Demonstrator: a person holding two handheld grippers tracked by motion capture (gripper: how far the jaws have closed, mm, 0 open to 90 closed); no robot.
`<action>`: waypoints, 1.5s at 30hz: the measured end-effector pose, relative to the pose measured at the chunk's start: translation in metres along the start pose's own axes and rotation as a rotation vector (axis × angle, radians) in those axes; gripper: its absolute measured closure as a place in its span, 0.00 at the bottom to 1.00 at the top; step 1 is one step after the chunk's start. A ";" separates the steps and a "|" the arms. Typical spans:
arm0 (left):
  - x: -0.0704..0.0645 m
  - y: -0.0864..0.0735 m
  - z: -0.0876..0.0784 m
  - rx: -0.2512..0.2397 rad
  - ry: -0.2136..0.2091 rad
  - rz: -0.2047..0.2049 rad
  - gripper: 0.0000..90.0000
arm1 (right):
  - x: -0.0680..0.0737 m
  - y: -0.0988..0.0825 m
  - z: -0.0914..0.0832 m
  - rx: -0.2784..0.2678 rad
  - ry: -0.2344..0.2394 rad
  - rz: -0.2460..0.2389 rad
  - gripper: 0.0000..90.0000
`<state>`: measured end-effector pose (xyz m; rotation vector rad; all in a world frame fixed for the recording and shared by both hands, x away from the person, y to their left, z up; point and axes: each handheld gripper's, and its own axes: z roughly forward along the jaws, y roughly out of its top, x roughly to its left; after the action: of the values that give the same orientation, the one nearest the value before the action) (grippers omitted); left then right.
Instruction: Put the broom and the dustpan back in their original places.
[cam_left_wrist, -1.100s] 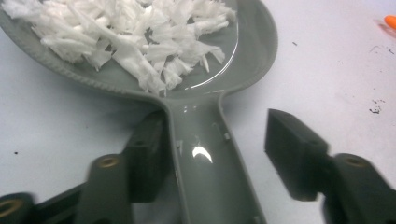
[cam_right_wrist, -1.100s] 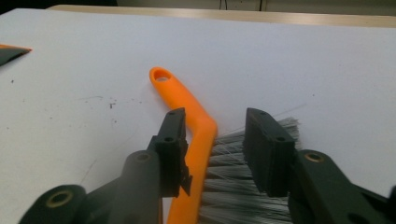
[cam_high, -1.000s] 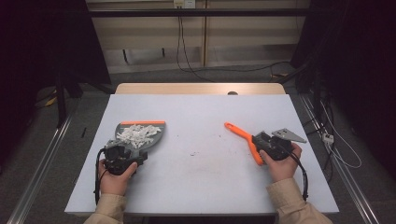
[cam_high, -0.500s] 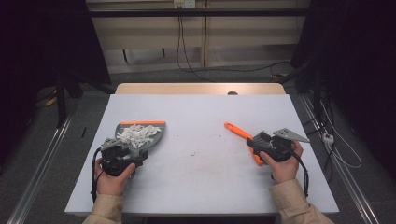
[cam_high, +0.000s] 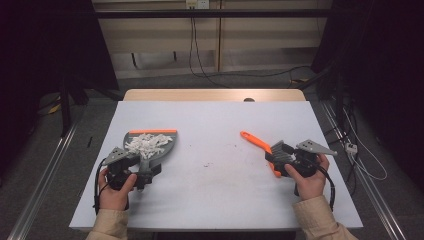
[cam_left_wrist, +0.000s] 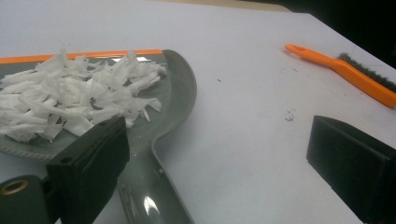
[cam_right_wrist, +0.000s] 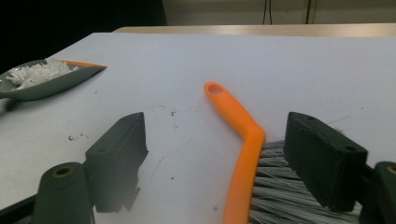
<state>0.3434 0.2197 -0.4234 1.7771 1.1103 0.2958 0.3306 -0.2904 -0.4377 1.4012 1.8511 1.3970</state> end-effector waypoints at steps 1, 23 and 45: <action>0.000 -0.001 -0.002 -0.006 -0.006 0.007 0.06 | -0.001 0.000 -0.002 -0.003 -0.002 0.000 0.23; 0.007 -0.014 -0.017 -0.016 -0.024 0.062 0.06 | -0.008 -0.012 -0.033 0.038 0.061 -0.059 0.17; 0.011 -0.021 -0.020 -0.019 -0.039 0.080 0.06 | -0.015 -0.031 -0.048 0.099 0.080 -0.098 0.16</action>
<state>0.3255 0.2427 -0.4337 1.8057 1.0073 0.3176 0.2838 -0.3254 -0.4495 1.2980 2.0371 1.3479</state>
